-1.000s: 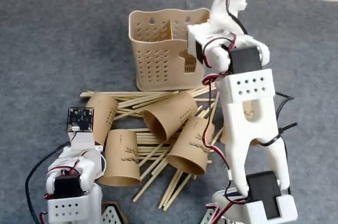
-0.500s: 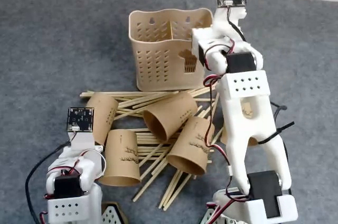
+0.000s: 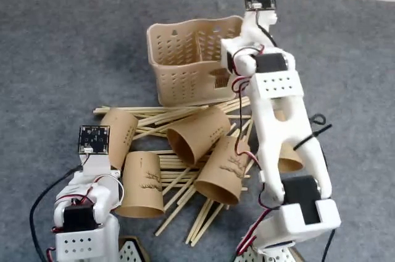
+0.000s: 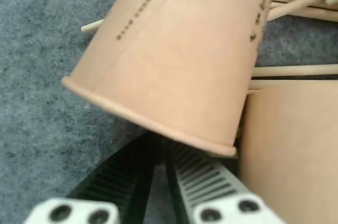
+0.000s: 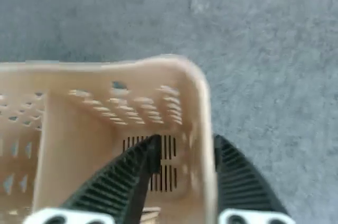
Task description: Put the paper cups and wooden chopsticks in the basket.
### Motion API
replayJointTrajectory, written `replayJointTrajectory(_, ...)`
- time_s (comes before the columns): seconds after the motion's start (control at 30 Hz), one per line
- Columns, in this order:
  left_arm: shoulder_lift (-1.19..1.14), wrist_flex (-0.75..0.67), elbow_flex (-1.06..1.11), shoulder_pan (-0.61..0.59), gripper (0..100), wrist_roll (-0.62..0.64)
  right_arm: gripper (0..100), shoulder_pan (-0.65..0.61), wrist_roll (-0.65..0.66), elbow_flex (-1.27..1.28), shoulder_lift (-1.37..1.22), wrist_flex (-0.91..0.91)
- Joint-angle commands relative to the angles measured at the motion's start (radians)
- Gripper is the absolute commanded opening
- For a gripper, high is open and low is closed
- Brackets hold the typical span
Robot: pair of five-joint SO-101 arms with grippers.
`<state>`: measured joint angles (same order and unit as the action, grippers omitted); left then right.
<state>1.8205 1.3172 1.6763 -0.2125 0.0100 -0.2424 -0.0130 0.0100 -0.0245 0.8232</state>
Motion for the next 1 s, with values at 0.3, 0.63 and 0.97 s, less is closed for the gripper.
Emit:
replayJointTrajectory(0.3, 0.005, 0.005, 0.019, 0.016, 1, -0.005, 0.7, -0.061, -0.009, -0.059, 0.013, 0.013)
replayJointTrajectory(0.63, 0.005, 0.005, 0.019, 0.016, 1, -0.005, 29.8, -0.061, -0.008, -0.17, 0.019, 0.229)
replayJointTrajectory(0.97, 0.005, 0.005, 0.019, 0.016, 1, -0.005, 29.7, -0.062, 0.0, -0.588, 0.019, 0.625)
